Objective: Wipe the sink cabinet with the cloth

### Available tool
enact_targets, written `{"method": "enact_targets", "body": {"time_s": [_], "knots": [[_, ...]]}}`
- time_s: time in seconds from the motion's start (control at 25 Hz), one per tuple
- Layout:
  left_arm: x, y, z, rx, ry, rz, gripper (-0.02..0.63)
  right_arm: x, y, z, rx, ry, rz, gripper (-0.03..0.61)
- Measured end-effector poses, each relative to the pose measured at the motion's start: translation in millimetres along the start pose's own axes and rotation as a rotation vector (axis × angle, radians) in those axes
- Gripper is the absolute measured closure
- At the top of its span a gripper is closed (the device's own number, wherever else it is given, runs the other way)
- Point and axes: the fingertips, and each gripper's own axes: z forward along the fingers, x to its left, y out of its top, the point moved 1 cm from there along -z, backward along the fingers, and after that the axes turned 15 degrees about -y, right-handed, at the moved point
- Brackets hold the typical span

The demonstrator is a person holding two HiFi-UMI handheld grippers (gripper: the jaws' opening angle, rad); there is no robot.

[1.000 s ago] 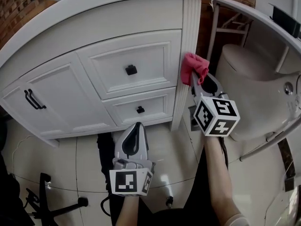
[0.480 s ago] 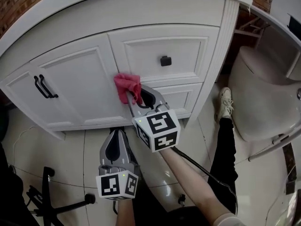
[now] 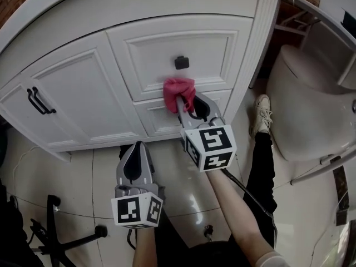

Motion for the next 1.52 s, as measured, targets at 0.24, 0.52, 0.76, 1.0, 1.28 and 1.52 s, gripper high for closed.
{"method": "enact_targets", "body": {"time_s": [0.24, 0.52, 0.76, 1.0, 1.28, 1.52], "knots": [[-50, -10, 38, 0.015, -0.082, 0.025, 0.598, -126, 3, -20, -0.009, -0.194, 0.023, 0.511], [-72, -18, 49, 0.030, -0.103, 0.042, 0.598, -191, 1, -44, 0.011, -0.304, 0.063, 0.514], [-26, -19, 16, 0.038, -0.010, 0.032, 0.598, -72, -20, -44, 0.027, -0.085, 0.090, 0.514], [50, -19, -41, 0.044, 0.126, 0.009, 0.598, 82, -72, -13, 0.086, 0.147, 0.071, 0.514], [77, -39, -47, 0.059, 0.170, -0.015, 0.598, 104, -97, 3, 0.105, 0.176, -0.030, 0.514], [39, -45, -7, 0.056, 0.084, -0.024, 0.598, 17, -99, -7, 0.130, 0.042, -0.005, 0.511]]}}
